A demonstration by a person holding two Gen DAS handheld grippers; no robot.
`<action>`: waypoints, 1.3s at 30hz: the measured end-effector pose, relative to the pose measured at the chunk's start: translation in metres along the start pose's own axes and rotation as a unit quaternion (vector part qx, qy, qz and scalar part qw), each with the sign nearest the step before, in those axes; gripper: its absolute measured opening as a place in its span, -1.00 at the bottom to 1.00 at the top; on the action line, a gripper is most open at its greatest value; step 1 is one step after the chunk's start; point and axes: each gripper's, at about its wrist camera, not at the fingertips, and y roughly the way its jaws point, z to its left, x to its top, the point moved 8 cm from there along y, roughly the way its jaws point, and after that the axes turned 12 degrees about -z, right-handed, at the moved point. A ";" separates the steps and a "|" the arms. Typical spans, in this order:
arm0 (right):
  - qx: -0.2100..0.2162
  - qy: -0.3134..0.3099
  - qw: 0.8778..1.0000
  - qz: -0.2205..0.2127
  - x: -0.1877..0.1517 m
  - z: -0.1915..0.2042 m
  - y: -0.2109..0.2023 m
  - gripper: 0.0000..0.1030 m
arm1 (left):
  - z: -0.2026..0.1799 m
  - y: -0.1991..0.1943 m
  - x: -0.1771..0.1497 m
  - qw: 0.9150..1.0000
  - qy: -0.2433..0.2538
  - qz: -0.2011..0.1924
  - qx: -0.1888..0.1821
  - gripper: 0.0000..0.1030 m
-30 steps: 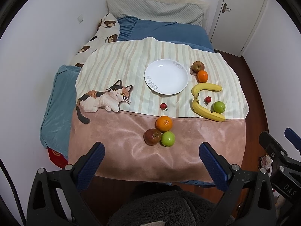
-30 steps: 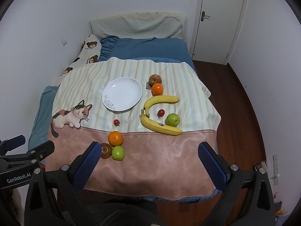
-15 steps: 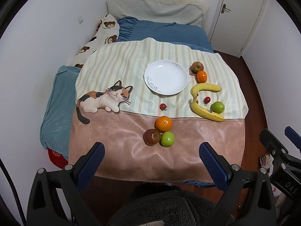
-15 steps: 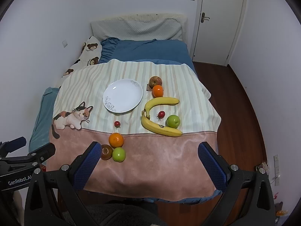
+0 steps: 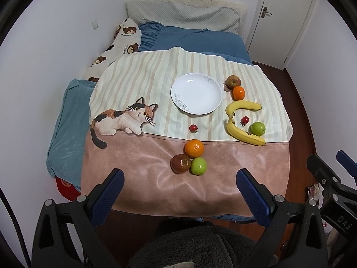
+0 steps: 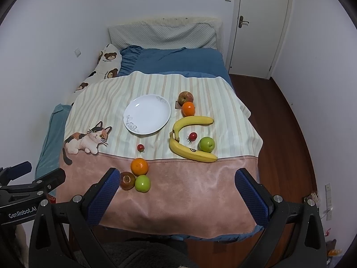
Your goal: Organize fruits
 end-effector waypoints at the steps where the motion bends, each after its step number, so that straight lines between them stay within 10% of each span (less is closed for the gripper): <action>1: 0.000 0.000 1.000 0.000 0.000 0.000 0.000 1.00 | 0.000 0.000 0.000 1.000 0.000 0.000 0.000 1.00; 27: 0.002 0.014 1.000 0.003 -0.004 0.012 -0.006 1.00 | 0.020 -0.003 0.000 1.000 -0.006 -0.004 -0.016 1.00; 39: -0.020 -0.110 0.992 0.051 0.011 -0.017 0.118 1.00 | -0.020 0.137 -0.016 0.984 -0.109 0.112 -0.080 0.98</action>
